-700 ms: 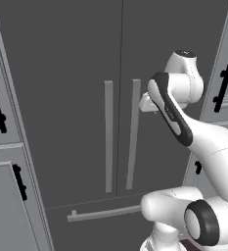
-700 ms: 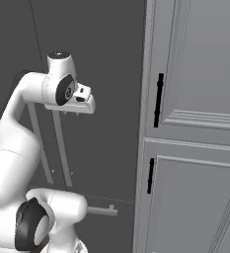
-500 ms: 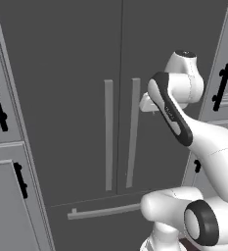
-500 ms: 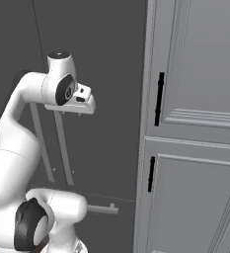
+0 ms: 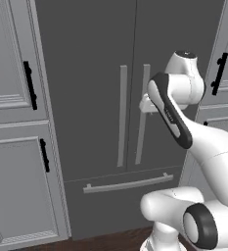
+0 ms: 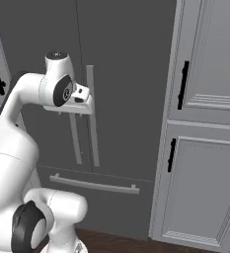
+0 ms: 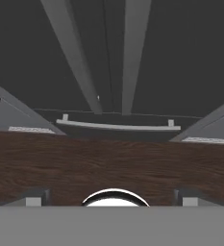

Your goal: Take the strawberry from the fridge and place it on top of the pancake, located on the dining counter.

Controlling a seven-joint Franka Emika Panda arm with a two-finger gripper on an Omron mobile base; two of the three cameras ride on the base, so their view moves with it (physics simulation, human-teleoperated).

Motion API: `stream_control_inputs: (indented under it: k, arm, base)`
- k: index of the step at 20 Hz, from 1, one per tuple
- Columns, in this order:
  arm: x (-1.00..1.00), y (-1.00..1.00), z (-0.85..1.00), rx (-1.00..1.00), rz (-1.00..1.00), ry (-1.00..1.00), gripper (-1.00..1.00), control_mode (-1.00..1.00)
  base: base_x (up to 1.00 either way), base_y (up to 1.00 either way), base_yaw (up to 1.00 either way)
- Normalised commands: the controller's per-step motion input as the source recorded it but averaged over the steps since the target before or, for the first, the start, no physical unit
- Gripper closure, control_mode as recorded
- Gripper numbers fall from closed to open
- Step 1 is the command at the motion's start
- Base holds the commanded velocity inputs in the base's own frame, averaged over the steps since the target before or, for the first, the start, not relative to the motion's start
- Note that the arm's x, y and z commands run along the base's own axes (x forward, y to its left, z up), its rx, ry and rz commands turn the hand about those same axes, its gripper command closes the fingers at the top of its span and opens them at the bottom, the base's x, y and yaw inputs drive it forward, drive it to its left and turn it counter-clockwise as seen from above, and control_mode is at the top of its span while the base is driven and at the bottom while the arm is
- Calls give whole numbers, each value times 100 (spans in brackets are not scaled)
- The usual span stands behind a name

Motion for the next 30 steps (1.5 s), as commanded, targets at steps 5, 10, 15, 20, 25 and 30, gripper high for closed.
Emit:
stream_control_inputs:
  k: [5, 10, 15, 20, 25, 30]
  arm:
    - [0, 0, 0, 0, 0, 0, -100, 100]
    - [0, 0, 0, 0, 0, 0, -100, 100]
    - [0, 0, 0, 0, 0, 0, -100, 100]
    - [0, 0, 0, 0, 0, 0, -100, 100]
    - [0, 0, 0, 0, 0, 0, -100, 100]
    - [0, 1, -2, 0, 0, 0, -100, -100]
  base:
    - [-16, 4, 0]
    - [-56, 16, 0]
    - [-21, 28, 0]
    - [0, 22, 1]
    - [0, 32, 0]
    - [0, 17, 1]
